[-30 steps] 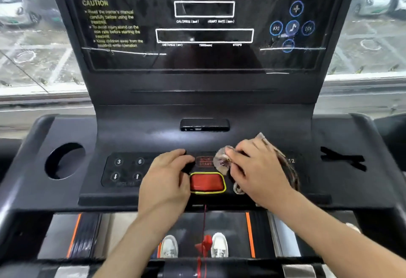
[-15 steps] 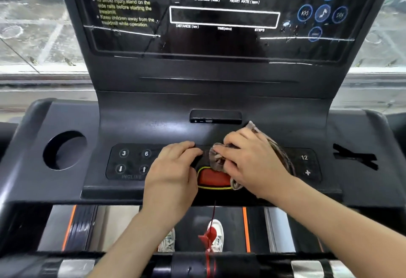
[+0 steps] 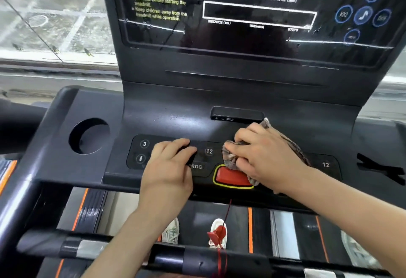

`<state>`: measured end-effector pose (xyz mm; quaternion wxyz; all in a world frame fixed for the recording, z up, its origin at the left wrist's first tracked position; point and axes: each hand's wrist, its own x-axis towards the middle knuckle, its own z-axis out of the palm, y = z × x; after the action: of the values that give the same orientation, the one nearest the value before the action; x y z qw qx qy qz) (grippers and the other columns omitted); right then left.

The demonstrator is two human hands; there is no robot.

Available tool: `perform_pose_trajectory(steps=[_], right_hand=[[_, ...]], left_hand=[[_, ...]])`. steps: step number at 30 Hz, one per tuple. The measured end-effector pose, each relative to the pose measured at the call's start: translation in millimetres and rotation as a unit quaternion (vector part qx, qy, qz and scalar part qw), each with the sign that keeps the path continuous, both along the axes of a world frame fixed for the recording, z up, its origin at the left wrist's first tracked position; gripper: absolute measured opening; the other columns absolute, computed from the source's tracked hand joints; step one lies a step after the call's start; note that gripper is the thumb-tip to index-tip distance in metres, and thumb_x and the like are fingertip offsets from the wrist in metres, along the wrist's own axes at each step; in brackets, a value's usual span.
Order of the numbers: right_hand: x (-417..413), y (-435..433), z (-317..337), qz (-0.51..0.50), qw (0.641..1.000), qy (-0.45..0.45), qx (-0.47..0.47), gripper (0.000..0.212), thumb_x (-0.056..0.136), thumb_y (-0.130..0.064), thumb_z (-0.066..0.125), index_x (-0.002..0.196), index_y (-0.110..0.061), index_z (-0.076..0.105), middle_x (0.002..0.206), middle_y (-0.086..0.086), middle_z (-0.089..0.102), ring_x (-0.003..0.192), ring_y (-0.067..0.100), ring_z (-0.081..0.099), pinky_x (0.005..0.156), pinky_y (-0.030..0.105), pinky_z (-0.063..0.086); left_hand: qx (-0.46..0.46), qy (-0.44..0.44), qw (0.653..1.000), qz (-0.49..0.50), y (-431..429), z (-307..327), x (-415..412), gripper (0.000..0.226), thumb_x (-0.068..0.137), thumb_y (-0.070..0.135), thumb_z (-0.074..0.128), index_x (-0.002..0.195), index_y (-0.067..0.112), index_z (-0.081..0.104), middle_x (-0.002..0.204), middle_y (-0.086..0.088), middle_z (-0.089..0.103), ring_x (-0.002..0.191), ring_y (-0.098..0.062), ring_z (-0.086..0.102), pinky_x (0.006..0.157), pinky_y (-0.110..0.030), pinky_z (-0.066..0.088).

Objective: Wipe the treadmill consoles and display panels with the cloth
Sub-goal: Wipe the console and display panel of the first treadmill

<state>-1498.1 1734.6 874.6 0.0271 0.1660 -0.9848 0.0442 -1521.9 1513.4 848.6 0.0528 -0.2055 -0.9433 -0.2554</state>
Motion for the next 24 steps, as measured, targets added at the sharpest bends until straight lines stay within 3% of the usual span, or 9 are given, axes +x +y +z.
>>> perform_pose_trajectory(steps=[3,7,10,13,16,18,21,24], right_hand=[[-13,-18,2,0.004,1.0,-0.014,0.0,0.041,0.079,-0.033,0.04,0.094,-0.021,0.076,0.082,-0.003,0.059,0.078,0.025,0.055,0.066,0.043,0.049],[-31,-46,6,0.022,0.999,-0.031,0.01,0.042,0.078,-0.036,0.037,0.088,-0.024,0.076,0.078,-0.005,0.058,0.075,0.024,0.054,0.065,0.042,0.046],[-45,-70,10,0.028,0.998,-0.044,0.018,0.044,0.077,-0.037,0.034,0.086,-0.026,0.075,0.076,-0.005,0.056,0.074,0.023,0.053,0.063,0.034,0.035],[-57,-99,15,0.039,0.995,-0.076,0.043,0.054,0.082,-0.04,0.024,0.1,-0.026,0.072,0.087,-0.005,0.055,0.09,0.022,0.049,0.07,0.037,0.038],[-69,-126,20,0.054,0.993,-0.091,0.06,0.046,0.091,-0.038,0.025,0.112,-0.028,0.065,0.1,-0.005,0.051,0.102,0.02,0.043,0.081,0.039,0.036],[-79,-144,19,0.067,0.994,-0.075,0.04,0.038,0.093,-0.038,0.032,0.105,-0.026,0.066,0.099,-0.004,0.051,0.101,0.021,0.043,0.078,0.038,0.035],[-87,-177,11,0.031,0.999,-0.035,-0.022,0.054,0.079,-0.044,0.022,0.081,-0.015,0.069,0.083,0.0,0.05,0.09,0.027,0.049,0.069,0.037,0.027],[-73,-190,-3,-0.005,0.999,0.031,-0.003,0.035,0.078,-0.037,0.039,0.076,-0.013,0.065,0.08,0.002,0.055,0.081,0.028,0.053,0.063,0.036,0.035]], left_hand=[[0.009,0.007,1.0,0.018,-12,-1,1,0.046,0.07,0.008,0.039,0.101,0.011,0.073,0.111,-0.002,0.066,0.101,-0.023,0.051,0.086,-0.025,0.044],[0.008,0.007,0.999,0.05,-31,-1,2,0.045,0.065,0.0,0.046,0.1,0.011,0.073,0.109,-0.004,0.066,0.099,-0.03,0.055,0.084,-0.032,0.048],[0.005,0.02,0.997,0.068,-47,0,1,0.045,0.07,0.005,0.04,0.1,0.011,0.073,0.109,-0.004,0.066,0.098,-0.031,0.055,0.083,-0.034,0.048],[0.003,0.016,0.996,0.085,-63,1,-1,0.041,0.071,0.001,0.047,0.102,0.01,0.072,0.111,-0.005,0.065,0.099,-0.031,0.054,0.082,-0.032,0.046],[0.005,-0.005,0.995,0.102,-79,0,-1,0.047,0.064,-0.011,0.06,0.105,0.01,0.07,0.114,-0.004,0.064,0.101,-0.032,0.054,0.08,-0.032,0.046],[0.012,-0.004,0.994,0.112,-87,0,-2,0.049,0.065,-0.009,0.056,0.108,0.012,0.069,0.116,-0.003,0.063,0.103,-0.031,0.053,0.083,-0.032,0.046],[0.041,-0.009,0.99,0.138,-97,0,-5,0.057,0.065,0.0,0.044,0.118,0.011,0.062,0.118,-0.004,0.062,0.105,-0.03,0.052,0.092,-0.021,0.034],[0.057,-0.016,0.986,0.159,-98,1,-5,0.061,0.069,0.001,0.038,0.128,0.006,0.053,0.119,-0.01,0.061,0.106,-0.032,0.051,0.093,-0.023,0.03]])
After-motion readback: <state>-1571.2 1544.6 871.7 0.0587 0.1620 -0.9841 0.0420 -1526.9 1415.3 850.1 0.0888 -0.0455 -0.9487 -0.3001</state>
